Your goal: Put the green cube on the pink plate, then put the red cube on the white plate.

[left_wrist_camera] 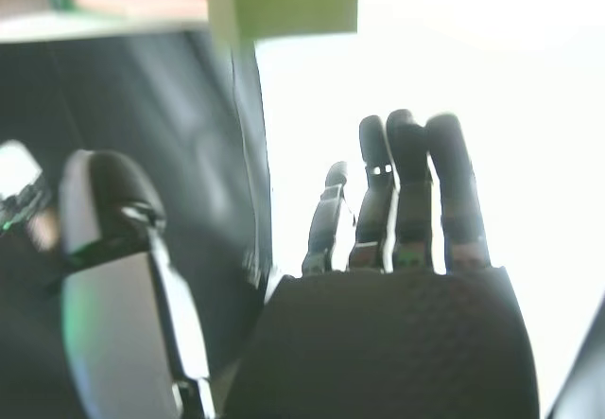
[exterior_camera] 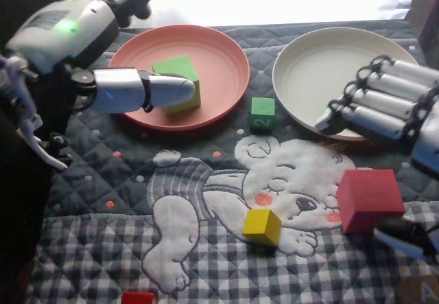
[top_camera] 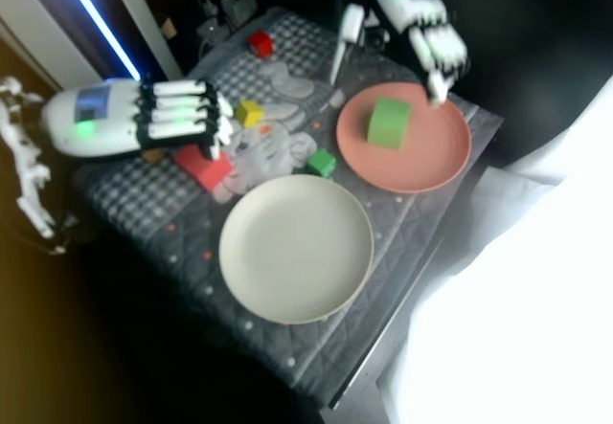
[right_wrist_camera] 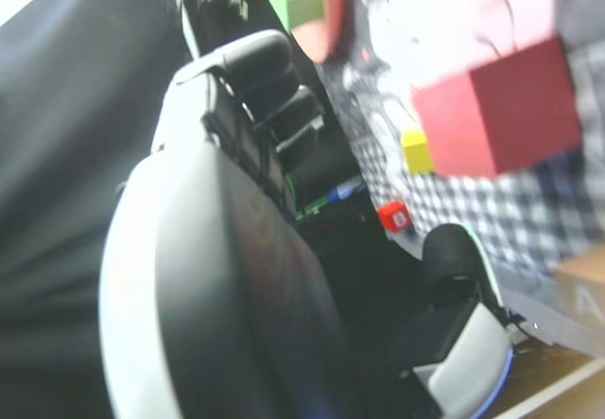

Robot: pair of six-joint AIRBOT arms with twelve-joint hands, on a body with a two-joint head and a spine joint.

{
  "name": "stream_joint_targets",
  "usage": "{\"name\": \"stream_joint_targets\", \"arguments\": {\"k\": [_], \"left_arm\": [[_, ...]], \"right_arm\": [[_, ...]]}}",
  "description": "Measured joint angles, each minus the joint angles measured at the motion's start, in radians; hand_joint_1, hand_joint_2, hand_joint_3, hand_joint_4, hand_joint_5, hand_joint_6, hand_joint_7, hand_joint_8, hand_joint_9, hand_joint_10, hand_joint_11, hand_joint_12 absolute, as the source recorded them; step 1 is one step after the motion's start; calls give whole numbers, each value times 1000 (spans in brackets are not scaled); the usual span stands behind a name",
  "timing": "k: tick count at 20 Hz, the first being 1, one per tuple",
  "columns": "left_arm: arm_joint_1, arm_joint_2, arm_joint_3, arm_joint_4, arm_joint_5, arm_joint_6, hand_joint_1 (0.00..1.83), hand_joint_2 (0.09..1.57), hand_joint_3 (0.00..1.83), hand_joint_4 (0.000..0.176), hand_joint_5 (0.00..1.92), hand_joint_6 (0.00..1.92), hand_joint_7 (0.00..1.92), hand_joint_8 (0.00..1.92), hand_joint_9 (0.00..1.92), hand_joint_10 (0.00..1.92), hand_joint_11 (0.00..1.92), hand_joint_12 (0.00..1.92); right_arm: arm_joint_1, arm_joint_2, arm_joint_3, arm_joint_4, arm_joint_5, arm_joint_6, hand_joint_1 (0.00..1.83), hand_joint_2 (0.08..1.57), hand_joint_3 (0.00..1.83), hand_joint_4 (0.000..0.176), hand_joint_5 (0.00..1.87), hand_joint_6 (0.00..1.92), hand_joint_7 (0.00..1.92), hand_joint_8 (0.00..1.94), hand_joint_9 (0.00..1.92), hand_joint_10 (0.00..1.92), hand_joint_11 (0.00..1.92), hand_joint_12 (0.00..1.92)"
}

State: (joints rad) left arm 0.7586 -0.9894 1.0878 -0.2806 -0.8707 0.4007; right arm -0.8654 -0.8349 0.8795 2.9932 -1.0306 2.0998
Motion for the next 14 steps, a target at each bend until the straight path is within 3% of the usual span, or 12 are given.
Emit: {"name": "stream_joint_targets", "arguments": {"k": [1,2,3,4,6,8,9,10,11,13,14], "left_arm": [[21,17,-32,14,-57,0,466,863,0,142,20,2,37,1117,36,1483,37,1862],[68,47,-94,39,-154,0,473,829,0,160,55,2,4,1244,0,1644,1,1919],[79,54,-105,46,-171,1,537,842,2,131,64,2,0,1366,0,1752,12,1921],[95,66,-124,57,-200,1,537,842,2,131,64,2,0,1366,0,1752,12,1921],[128,87,-157,70,-275,1,601,856,3,90,103,7,40,1347,31,1681,38,1886],[149,90,-175,75,-323,2,635,865,2,76,111,2,86,1116,41,1408,3,1690],[161,90,-183,78,-344,0,658,868,1,85,103,1,105,1039,46,1322,0,1612],[166,90,-188,83,-344,0,640,867,0,100,86,0,129,973,56,1204,0,1410],[169,90,-190,85,-348,0,633,868,0,107,76,3,148,937,76,1134,0,1370],[172,90,-190,81,-354,0,591,881,2,93,93,2,212,844,150,1040,0,1473],[172,90,-191,80,-363,0,570,905,4,91,108,3,229,826,168,1029,0,1553]], "right_arm": [[3,-11,6,-6,14,1,855,338,919,0,36,936,115,849,8,1113,0,1562],[6,-31,21,-10,63,2,836,372,861,0,124,728,193,638,38,975,0,1474],[7,-34,24,-8,75,2,778,366,872,0,160,673,272,582,115,942,0,1531],[8,-37,30,-5,89,2,778,366,872,0,160,673,272,582,115,942,0,1531],[9,-45,40,-2,109,2,761,334,927,0,177,667,297,592,118,1023,0,1614],[16,-63,51,-1,141,2,818,335,911,0,152,706,223,709,45,1103,0,1593],[16,-71,56,-4,152,2,835,345,903,0,147,704,201,707,26,1087,0,1535],[16,-75,58,-4,163,2,832,380,865,0,183,654,226,656,71,1012,0,1496],[16,-79,61,-3,171,2,826,416,815,0,233,597,264,604,105,981,0,1522],[16,-85,71,-5,176,8,857,579,613,0,336,542,365,546,208,942,1,1585],[16,-91,77,-2,180,16,974,858,338,0,470,512,488,438,333,883,146,1564]]}}
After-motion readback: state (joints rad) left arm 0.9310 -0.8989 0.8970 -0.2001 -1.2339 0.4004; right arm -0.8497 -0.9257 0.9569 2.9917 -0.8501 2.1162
